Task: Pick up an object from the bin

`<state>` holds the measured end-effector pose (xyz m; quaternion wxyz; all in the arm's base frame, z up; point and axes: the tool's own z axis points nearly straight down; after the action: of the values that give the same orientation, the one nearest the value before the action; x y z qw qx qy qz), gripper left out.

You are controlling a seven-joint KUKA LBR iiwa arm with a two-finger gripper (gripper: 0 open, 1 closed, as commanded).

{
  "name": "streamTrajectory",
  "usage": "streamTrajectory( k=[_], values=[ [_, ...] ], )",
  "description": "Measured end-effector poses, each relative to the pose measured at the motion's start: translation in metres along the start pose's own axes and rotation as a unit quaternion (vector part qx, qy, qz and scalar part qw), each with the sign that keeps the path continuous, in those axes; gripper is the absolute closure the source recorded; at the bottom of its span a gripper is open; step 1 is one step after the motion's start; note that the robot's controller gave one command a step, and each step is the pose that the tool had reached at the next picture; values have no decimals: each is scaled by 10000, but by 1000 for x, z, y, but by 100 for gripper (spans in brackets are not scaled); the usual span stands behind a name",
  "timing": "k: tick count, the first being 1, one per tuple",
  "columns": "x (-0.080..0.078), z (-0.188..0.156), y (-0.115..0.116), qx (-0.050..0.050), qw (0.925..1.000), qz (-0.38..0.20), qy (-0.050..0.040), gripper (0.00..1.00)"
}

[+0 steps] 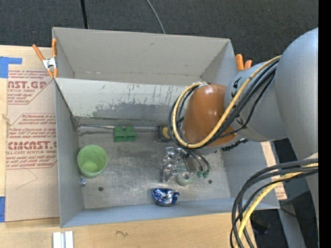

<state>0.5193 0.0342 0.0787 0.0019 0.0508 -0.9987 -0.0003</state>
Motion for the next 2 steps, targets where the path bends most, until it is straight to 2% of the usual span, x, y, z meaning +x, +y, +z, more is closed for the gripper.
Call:
streamTrajectory(
  k=[1, 2],
  values=[
    [12, -97, 3, -2, 9984, 571, -56, 100],
    [14, -93, 3, 1, 9984, 566, -23, 0]
  ],
)
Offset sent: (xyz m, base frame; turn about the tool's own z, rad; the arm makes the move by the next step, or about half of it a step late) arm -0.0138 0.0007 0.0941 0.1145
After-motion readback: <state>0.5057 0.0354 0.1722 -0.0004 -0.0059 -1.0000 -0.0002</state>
